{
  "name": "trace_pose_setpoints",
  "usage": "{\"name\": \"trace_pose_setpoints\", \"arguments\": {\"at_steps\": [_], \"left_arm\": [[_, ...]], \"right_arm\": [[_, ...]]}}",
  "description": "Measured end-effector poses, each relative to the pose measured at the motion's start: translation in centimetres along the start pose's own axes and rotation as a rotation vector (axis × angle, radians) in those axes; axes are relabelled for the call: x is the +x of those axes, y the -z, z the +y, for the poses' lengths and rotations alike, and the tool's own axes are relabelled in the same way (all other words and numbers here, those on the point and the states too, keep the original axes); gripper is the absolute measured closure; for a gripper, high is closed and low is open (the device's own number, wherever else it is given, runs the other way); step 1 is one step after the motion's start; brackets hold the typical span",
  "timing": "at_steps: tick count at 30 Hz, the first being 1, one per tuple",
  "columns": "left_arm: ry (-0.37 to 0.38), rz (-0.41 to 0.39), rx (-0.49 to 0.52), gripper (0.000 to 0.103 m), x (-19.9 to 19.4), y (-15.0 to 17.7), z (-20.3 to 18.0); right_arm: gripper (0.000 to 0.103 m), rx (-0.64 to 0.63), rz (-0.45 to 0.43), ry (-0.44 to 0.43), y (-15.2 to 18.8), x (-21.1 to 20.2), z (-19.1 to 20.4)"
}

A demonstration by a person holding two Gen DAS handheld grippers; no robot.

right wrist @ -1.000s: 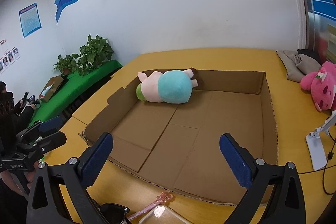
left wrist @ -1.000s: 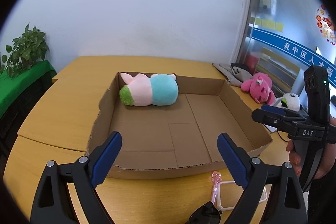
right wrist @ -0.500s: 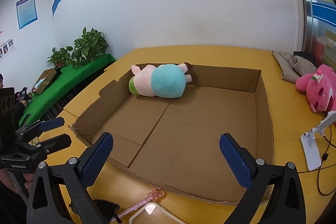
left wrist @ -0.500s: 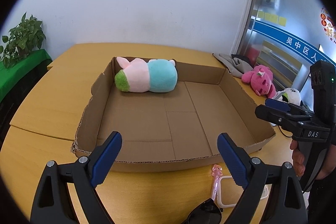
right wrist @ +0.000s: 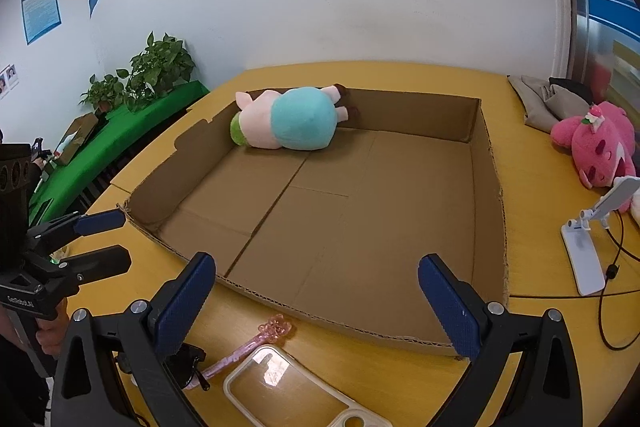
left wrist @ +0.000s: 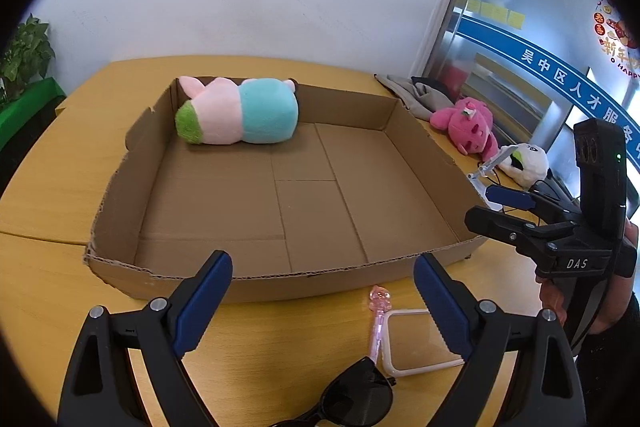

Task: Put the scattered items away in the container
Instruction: 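Withdraw the left tool from the box toward the clear phone case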

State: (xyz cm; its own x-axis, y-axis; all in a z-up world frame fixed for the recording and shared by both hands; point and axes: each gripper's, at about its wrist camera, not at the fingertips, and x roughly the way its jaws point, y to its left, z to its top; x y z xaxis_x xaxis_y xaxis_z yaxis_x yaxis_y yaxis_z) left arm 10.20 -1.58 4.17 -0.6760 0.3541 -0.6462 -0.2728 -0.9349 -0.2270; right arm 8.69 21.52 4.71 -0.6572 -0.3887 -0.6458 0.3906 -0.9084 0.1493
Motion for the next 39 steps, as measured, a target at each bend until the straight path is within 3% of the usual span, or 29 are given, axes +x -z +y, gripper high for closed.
{"name": "trace_pose_setpoints", "arguments": {"at_steps": [10, 14, 22, 28, 37, 39], "left_arm": [[0.021, 0.048, 0.039, 0.010, 0.6, 0.4, -1.6], [0.038, 0.070, 0.035, 0.010, 0.9, 0.7, -1.8], [0.052, 0.187, -0.005, 0.010, 4.0, 1.7, -2.0], [0.101, 0.241, 0.047, 0.013, 5.0, 2.5, -3.9], [0.164, 0.352, 0.135, 0.045, 6.7, 5.0, -6.7], [0.178, 0.377, 0.145, 0.058, 7.1, 5.4, -7.1]], "right_arm": [[0.000, -0.014, 0.018, 0.006, 2.6, -1.5, -1.6], [0.000, 0.005, 0.055, 0.000, 5.1, -2.3, -2.6], [0.000, 0.056, 0.173, -0.023, 10.7, -2.1, -3.6], [0.002, 0.059, 0.215, 0.013, 11.9, -1.6, -3.5], [0.024, 0.029, 0.313, 0.033, 13.3, 0.3, -2.8], [0.028, 0.014, 0.299, 0.027, 13.3, 0.1, -2.7]]}}
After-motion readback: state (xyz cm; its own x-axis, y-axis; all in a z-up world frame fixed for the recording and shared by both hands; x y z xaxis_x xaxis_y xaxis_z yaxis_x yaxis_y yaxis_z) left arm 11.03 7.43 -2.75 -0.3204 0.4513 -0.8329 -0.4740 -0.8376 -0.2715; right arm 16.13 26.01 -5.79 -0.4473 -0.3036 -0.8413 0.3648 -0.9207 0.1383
